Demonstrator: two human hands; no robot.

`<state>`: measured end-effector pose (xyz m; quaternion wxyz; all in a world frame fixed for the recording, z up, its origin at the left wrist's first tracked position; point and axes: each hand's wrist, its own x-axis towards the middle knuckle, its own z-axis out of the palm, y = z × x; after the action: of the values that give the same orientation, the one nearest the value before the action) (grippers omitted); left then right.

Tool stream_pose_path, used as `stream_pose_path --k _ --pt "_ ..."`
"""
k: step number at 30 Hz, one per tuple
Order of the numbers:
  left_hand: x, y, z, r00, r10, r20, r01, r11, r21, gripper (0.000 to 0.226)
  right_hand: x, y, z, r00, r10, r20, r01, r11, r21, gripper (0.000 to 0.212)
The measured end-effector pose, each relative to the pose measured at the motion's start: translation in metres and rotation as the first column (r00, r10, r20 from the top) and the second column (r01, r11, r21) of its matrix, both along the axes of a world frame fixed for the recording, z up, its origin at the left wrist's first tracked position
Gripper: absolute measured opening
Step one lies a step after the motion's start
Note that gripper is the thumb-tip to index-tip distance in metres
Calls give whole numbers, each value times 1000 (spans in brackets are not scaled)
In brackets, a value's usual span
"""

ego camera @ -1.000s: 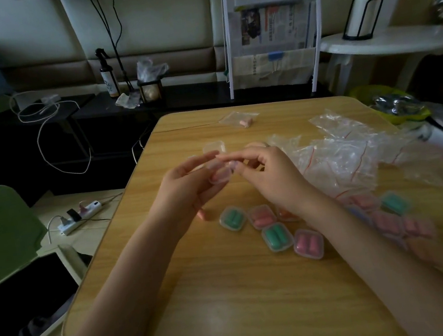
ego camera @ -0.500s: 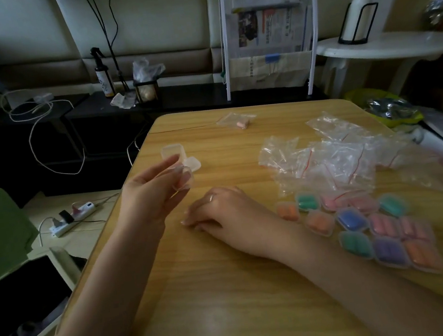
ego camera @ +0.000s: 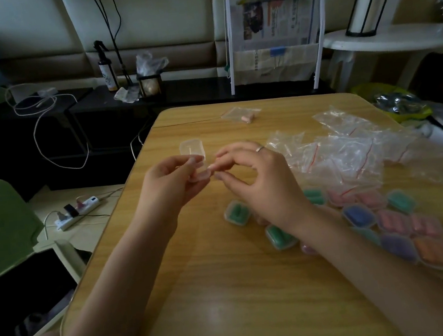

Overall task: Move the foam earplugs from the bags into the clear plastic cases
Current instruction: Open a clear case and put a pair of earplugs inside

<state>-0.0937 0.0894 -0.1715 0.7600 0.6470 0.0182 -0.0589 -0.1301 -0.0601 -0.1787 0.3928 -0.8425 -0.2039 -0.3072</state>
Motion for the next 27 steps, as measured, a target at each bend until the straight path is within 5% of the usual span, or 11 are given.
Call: stream_pose_path --k 10,18,27 --pt "-6 -3 6 964 -260 -62 252 961 -115 22 -2 -2 1 993 -111 -42 108 992 -62 21" --pt "-5 -3 7 977 -186 -106 163 967 -194 12 2 -5 -1 969 2 -248 27 993 115 23" --pt "-6 -4 6 970 -203 -133 170 960 -221 12 2 -6 -1 970 61 -236 -18 984 180 27"
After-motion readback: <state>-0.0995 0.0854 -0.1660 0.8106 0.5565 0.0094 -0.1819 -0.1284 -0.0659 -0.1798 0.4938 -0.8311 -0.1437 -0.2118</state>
